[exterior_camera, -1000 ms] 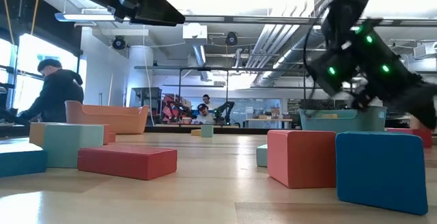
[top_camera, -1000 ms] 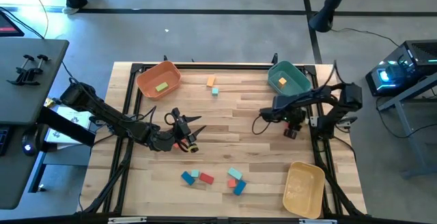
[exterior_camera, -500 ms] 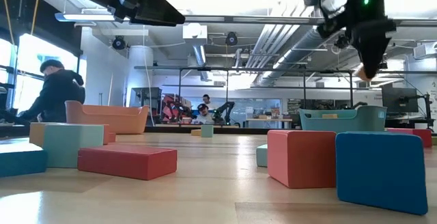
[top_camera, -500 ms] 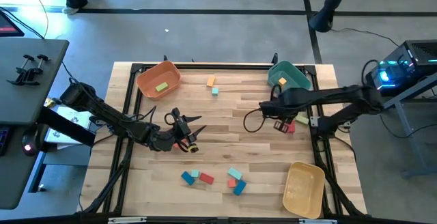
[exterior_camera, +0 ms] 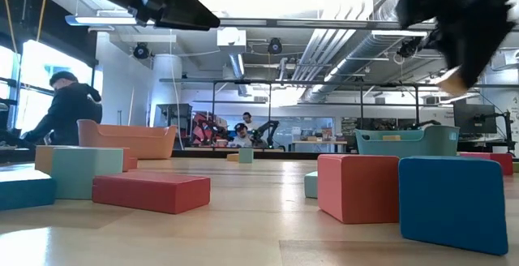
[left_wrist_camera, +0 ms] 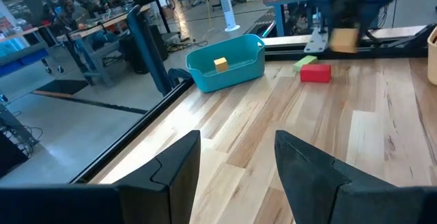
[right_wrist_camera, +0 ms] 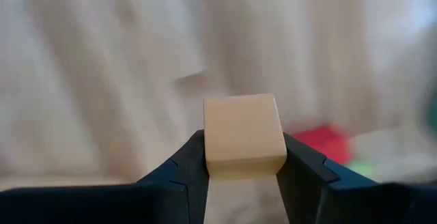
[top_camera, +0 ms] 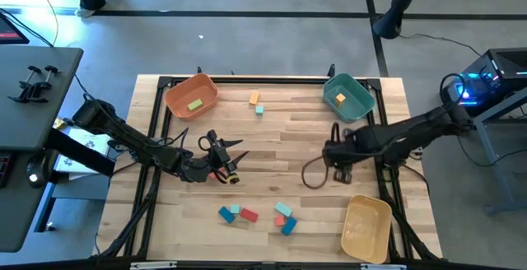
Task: Sort blocks by size
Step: Put the yellow cube block into the yellow bin
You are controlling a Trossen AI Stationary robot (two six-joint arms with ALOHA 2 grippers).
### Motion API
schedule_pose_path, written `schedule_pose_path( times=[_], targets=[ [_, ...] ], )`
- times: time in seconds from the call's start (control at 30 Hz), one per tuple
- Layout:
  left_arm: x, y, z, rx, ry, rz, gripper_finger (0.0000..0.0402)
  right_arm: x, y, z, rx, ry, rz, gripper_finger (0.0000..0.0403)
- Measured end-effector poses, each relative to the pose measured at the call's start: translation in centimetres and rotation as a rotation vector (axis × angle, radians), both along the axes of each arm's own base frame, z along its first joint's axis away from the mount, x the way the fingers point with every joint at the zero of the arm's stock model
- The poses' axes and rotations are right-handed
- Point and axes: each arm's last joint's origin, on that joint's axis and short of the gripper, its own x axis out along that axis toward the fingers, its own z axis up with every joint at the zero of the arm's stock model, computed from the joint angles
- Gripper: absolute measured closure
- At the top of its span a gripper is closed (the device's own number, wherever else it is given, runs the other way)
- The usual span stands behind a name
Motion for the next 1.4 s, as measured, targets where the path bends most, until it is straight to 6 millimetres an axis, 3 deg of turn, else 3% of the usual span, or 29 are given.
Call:
schedule_pose_path(
  times=[0.33, 0.47, 0.7, 1.0, 1.4],
  targets=[
    [0.0, 0.0, 0.1, -0.008, -0.009, 0.0, 0.0228, -2.2, 7.4, 1.7, 0.331, 0.062, -0.18, 0.0273],
    [0.1, -0.1, 0.3, -0.016, -0.034, -0.002, 0.0228, -3.3, 9.9, 0.4, 0.327, 0.101, -0.212, 0.0273],
    [0.1, -0.5, 0.5, -0.033, -0.055, -0.039, 0.0228, -3.0, 14.0, -2.8, 0.352, 0.202, -0.189, 0.0273],
    [0.1, -0.5, 0.7, -0.029, -0.063, -0.048, 0.0228, -2.7, 15.9, -6.5, 0.335, 0.448, -0.167, 0.0249],
    [0.2, -0.6, 1.2, -0.004, -0.094, -0.058, 0.0228, -3.0, 15.5, -6.9, 0.266, 0.497, -0.215, 0.0243]
  ],
)
